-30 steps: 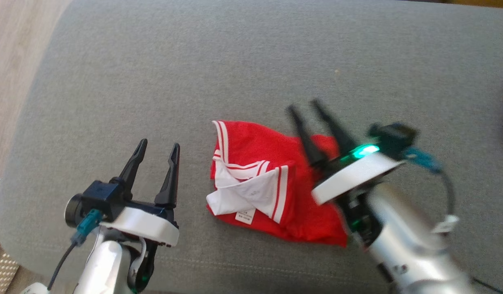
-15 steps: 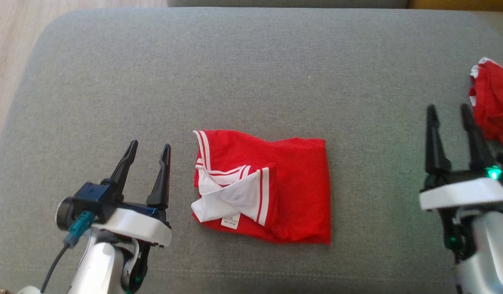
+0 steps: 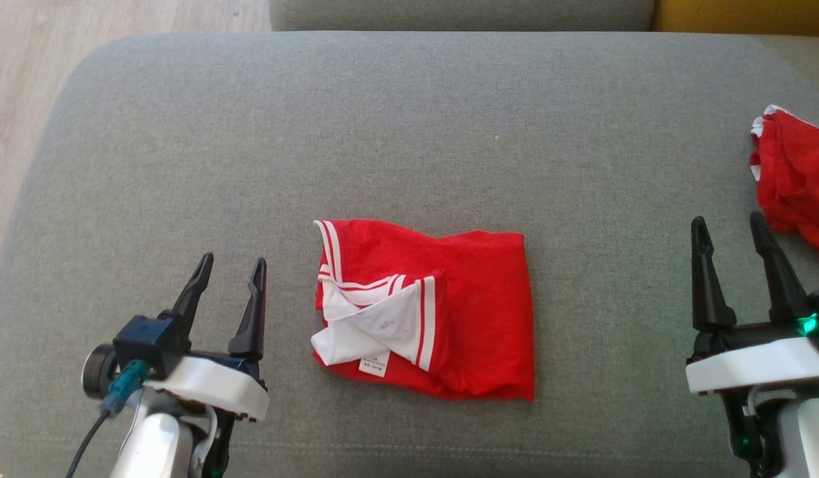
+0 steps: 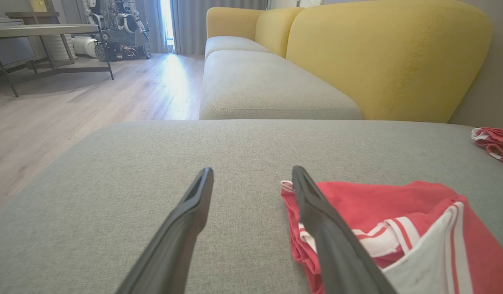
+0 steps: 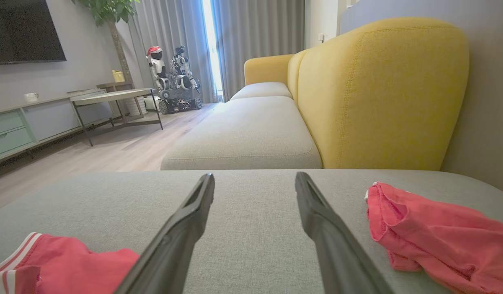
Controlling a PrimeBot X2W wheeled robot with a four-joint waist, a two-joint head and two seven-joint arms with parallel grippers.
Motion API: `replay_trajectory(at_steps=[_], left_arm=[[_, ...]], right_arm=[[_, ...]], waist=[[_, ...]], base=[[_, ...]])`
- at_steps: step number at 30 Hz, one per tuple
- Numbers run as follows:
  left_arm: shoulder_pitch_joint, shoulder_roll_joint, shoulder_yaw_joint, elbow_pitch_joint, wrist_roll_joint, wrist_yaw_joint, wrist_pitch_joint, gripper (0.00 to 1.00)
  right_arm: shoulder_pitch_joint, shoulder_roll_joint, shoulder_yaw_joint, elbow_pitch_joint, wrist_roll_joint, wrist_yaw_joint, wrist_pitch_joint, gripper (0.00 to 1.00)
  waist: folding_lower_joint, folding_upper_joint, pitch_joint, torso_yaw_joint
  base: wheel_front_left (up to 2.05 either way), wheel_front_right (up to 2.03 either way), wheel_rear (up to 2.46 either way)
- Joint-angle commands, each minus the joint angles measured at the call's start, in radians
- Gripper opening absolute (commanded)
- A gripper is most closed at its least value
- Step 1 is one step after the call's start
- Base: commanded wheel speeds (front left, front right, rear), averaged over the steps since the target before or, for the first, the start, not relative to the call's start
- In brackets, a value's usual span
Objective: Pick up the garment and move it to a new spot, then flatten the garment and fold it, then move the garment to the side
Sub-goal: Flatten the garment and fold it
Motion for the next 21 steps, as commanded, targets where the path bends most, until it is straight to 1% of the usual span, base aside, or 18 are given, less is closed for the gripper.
replay_trajectory(at_steps=[1,18,19,20,21], left_arm=[[-0.027,0.02,0.041,-0.03,-0.009,0.006,-0.006,1.0],[-0.04,0.03,0.02,-0.03,-0.019,0.007,0.0,1.0],[-0.043,0.03,0.019,-0.031,-0.019,0.007,0.001,1.0],[-0.047,0.031,0.017,-0.032,-0.02,0.007,0.001,1.0],[-0.052,0.031,0.015,-0.032,-0.02,0.007,0.001,1.0]], right_arm=[[-0.01,-0.008,0.016,-0.043,-0.005,0.004,0.002,1.0],[-0.005,-0.006,0.026,-0.038,-0.005,0.004,0.024,1.0],[-0.008,-0.004,0.024,-0.035,-0.003,0.004,0.023,0.48],[-0.012,-0.005,0.032,-0.029,0.0,0.004,0.03,0.0],[-0.019,-0.005,0.042,-0.023,0.002,0.004,0.036,0.0]], waist=[[0.0,0.0,-0.001,0.002],[0.0,0.0,0.004,0.009],[0.0,0.0,0.008,0.011],[0.0,0.0,0.011,0.013],[0.0,0.0,0.015,0.016]], base=[[0.0,0.0,0.0],[0.0,0.0,0.0],[0.0,0.0,0.0],[0.0,0.0,0.0],[0.0,0.0,0.0]])
